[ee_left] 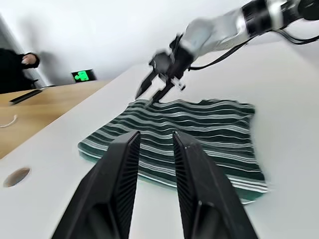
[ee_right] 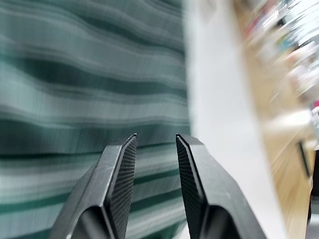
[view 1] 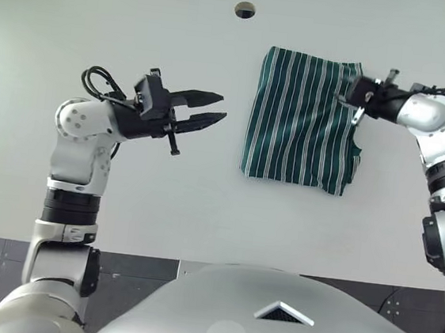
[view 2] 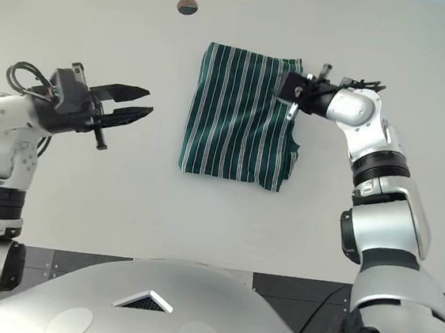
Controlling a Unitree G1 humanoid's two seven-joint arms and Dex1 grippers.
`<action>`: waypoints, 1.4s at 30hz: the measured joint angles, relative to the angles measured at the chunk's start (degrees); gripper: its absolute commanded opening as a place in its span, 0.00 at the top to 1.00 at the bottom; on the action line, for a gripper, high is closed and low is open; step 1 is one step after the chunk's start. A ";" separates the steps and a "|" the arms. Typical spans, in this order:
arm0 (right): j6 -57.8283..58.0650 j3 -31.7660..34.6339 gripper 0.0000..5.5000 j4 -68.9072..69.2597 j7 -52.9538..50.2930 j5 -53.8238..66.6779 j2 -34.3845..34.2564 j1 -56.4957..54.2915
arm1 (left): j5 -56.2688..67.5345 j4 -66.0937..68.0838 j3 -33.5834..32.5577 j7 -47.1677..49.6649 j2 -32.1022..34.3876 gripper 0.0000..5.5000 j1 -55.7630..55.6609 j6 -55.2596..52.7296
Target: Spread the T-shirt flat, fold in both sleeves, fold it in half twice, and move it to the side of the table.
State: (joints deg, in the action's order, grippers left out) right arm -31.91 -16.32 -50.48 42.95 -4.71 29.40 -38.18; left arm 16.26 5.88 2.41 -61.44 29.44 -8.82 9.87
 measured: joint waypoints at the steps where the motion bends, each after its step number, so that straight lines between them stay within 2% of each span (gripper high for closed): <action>1: 0.30 2.88 0.74 2.90 3.34 5.79 -0.69 0.38 | -4.01 3.09 0.27 3.20 -0.70 0.78 -1.58 3.85; 3: 1.93 8.92 0.74 9.34 11.02 16.78 -0.02 1.98 | -13.71 9.45 1.99 9.92 -1.17 0.78 -5.15 14.59; 5: 2.83 11.38 0.74 12.91 16.45 20.43 3.85 5.27 | -21.42 14.14 3.54 15.36 -1.06 0.78 -7.01 24.13; 7: -0.13 12.31 0.69 13.85 20.12 19.93 8.62 10.33 | -29.21 18.84 5.99 19.87 0.05 0.72 -8.69 33.37; 9: -8.63 12.98 0.64 10.99 23.39 16.44 14.93 17.58 | -37.07 22.69 9.76 22.22 2.94 0.67 -10.33 42.10; 13: -17.36 14.90 0.52 9.16 28.29 16.10 22.43 26.94 | -44.31 25.75 16.35 22.46 6.58 0.57 -11.03 49.06; 18: -19.77 14.64 0.35 13.93 29.54 15.71 23.69 32.19 | -44.22 25.77 20.23 22.31 9.52 0.43 -11.04 52.22; 19: -20.73 14.10 0.35 14.82 29.29 14.79 23.69 33.19 | -43.82 25.56 20.80 22.17 9.55 0.43 -11.07 52.39; 28: -28.35 9.96 0.35 21.37 18.10 -1.62 23.62 37.37 | -45.29 26.83 25.61 25.43 8.64 0.43 -13.49 53.03; 36: -33.00 6.11 0.35 19.36 -1.75 -22.13 22.25 29.52 | -49.21 29.50 28.34 31.12 6.94 0.43 -16.18 53.53; 42: -33.00 1.75 0.35 16.93 -8.31 -25.14 22.06 25.97 | -50.44 31.58 29.90 34.28 5.90 0.43 -17.58 53.57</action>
State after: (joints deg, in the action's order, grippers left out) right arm -64.91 -14.57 -33.54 34.64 -29.86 51.47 -12.21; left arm -34.18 37.47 32.31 -27.16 35.34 -26.40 63.44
